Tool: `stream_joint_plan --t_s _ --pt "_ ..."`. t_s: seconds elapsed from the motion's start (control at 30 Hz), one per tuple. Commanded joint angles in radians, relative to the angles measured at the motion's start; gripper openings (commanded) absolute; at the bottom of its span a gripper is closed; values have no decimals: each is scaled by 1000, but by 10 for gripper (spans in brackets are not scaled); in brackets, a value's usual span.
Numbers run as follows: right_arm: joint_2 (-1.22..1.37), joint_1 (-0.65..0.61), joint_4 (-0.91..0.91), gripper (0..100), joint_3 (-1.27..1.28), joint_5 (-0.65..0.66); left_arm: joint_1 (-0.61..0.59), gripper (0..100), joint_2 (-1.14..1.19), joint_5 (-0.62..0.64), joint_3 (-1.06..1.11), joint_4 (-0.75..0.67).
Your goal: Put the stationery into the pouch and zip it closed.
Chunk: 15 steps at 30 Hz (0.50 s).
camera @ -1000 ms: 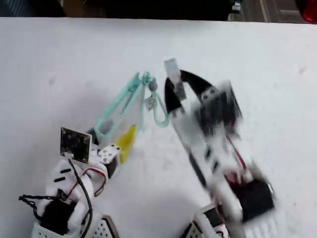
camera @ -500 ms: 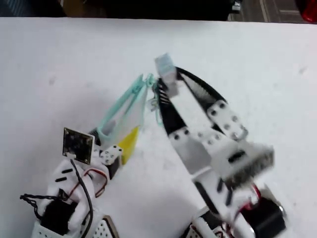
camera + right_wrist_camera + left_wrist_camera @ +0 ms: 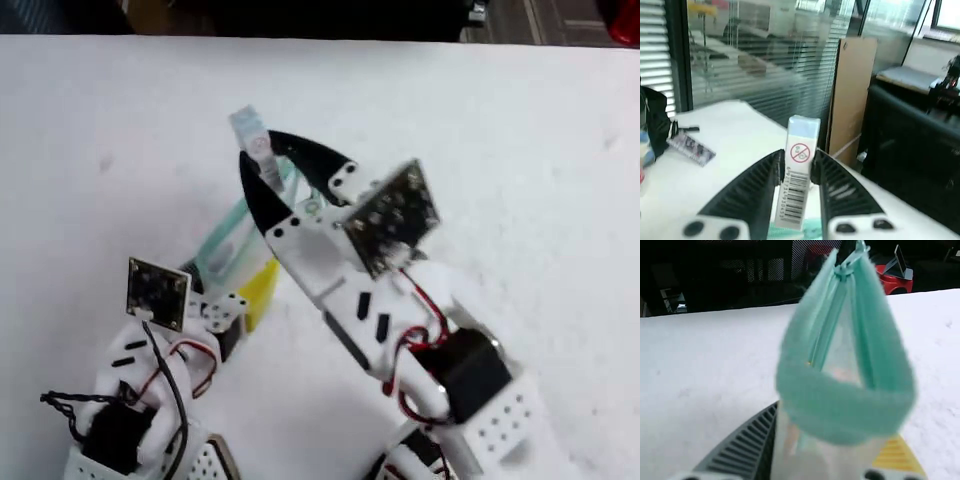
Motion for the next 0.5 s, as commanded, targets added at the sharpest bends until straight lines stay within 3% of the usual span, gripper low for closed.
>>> stream_joint_plan --t_s 0.0,0.2,0.37,0.47 --pt "4 -12 -4 17 49 -8 18 229 2 -9 3 -3" --pt "4 -21 -131 17 184 -2 18 232 2 -8 3 -5" --pt "5 -113 -203 17 249 3 18 233 2 -8 3 -5" --pt "19 -142 -251 17 252 84 19 233 2 -8 3 -5"
